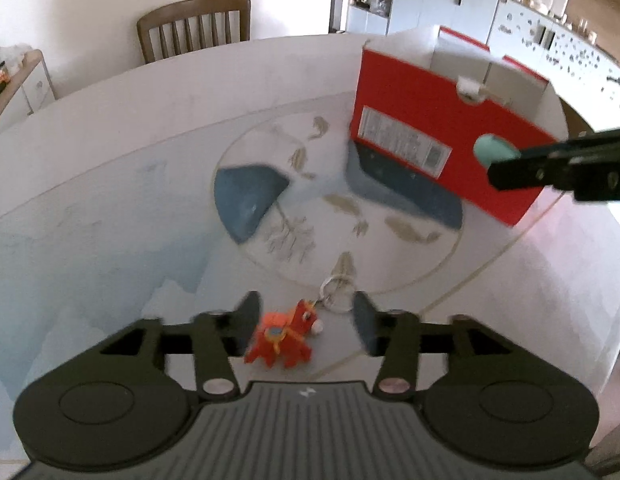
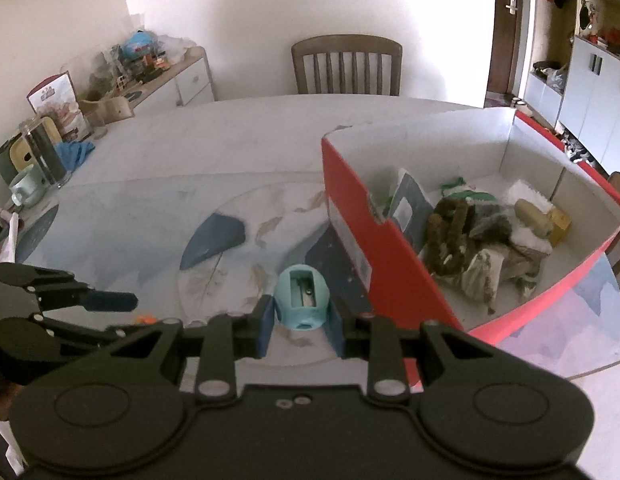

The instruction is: Organize objects

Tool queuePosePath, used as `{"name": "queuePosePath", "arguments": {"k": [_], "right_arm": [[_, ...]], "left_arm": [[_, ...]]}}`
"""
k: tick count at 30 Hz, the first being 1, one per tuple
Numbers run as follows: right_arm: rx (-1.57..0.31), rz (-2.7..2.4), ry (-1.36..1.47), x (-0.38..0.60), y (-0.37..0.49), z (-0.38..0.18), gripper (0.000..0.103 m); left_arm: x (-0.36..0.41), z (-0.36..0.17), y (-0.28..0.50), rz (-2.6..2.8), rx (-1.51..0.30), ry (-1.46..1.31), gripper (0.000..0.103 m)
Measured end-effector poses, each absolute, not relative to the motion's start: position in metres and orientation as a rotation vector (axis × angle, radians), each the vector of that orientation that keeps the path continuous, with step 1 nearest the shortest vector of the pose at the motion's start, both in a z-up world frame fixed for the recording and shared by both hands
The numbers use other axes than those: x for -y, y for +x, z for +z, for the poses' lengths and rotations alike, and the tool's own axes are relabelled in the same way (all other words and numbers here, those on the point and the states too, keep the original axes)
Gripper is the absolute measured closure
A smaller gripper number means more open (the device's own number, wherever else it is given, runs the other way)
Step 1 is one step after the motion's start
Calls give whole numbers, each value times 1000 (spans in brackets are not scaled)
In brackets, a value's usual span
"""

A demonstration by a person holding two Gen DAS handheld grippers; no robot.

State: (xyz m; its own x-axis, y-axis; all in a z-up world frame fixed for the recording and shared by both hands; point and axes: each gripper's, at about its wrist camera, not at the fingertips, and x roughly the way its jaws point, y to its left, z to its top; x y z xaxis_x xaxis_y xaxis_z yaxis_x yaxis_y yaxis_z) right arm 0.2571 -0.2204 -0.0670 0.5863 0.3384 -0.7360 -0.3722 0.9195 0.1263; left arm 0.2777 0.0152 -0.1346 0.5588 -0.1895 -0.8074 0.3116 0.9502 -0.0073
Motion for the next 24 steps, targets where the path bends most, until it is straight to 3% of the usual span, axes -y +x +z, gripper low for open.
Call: {"name": "queuePosePath", "arguments": {"k": [15,18,24], "right_arm": [[-858,410,-49,217,244,-69,75],[-854,407,-49,218,241,-67,75],[-849,403,-48,221,239,-63,75]], "left_arm": [[-17,-161,275,-280,-947,191,45],[-17,-160,274,-275,-940,186,60],[-15,-154,273,-248,-931,176,74]]}}
